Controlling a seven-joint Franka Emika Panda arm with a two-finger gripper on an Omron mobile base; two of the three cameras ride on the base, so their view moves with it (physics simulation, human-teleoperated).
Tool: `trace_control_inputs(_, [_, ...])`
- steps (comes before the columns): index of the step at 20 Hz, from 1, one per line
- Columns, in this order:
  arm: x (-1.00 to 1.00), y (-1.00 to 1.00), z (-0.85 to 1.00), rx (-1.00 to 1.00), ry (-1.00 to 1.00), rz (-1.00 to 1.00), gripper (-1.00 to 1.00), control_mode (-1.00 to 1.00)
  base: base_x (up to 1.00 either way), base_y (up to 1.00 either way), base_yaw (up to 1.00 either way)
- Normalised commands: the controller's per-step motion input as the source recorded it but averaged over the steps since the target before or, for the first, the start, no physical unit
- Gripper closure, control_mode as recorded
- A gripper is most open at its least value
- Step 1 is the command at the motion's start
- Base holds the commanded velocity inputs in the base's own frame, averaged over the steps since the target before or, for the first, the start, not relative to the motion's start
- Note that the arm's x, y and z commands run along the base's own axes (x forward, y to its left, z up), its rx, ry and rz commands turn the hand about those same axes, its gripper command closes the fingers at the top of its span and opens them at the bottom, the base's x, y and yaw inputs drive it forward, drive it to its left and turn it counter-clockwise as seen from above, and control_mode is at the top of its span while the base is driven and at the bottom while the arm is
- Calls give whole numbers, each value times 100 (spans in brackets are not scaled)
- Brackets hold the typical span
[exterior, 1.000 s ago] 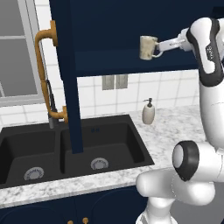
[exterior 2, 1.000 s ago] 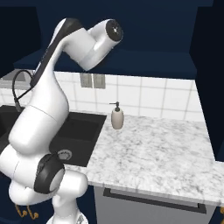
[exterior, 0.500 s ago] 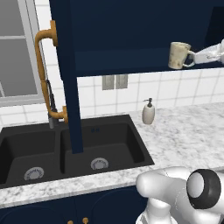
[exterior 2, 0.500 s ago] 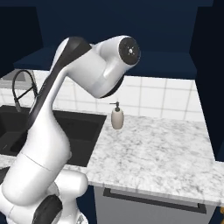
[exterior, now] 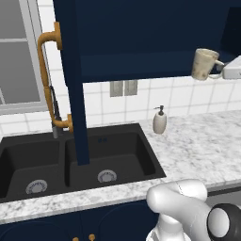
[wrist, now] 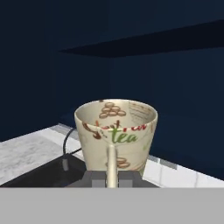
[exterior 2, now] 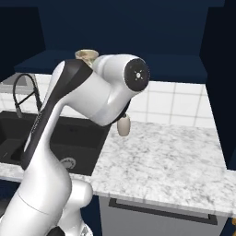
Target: Gather all objects into one cabinet and sort the glasses and bowls to opposite sides.
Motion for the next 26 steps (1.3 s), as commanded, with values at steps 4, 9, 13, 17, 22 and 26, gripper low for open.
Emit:
trace_control_inputs(4, [-28,9,0,0,-4,0,100,100,-23,0,0])
trace_control_inputs(9, [0,0,0,0,0,0,100,100,-100,-12,-4])
trace_control_inputs(13, [0,0,0,0,0,0,100,100,-100,-1,-5])
trace_control_inputs(17, [0,0,0,0,0,0,100,100,-100,0,-7])
trace_control_inputs(22, [0,0,0,0,0,0,100,100,-100,0,-10])
trace_control_inputs(26, [0,0,0,0,0,0,100,100,-100,-11,-17])
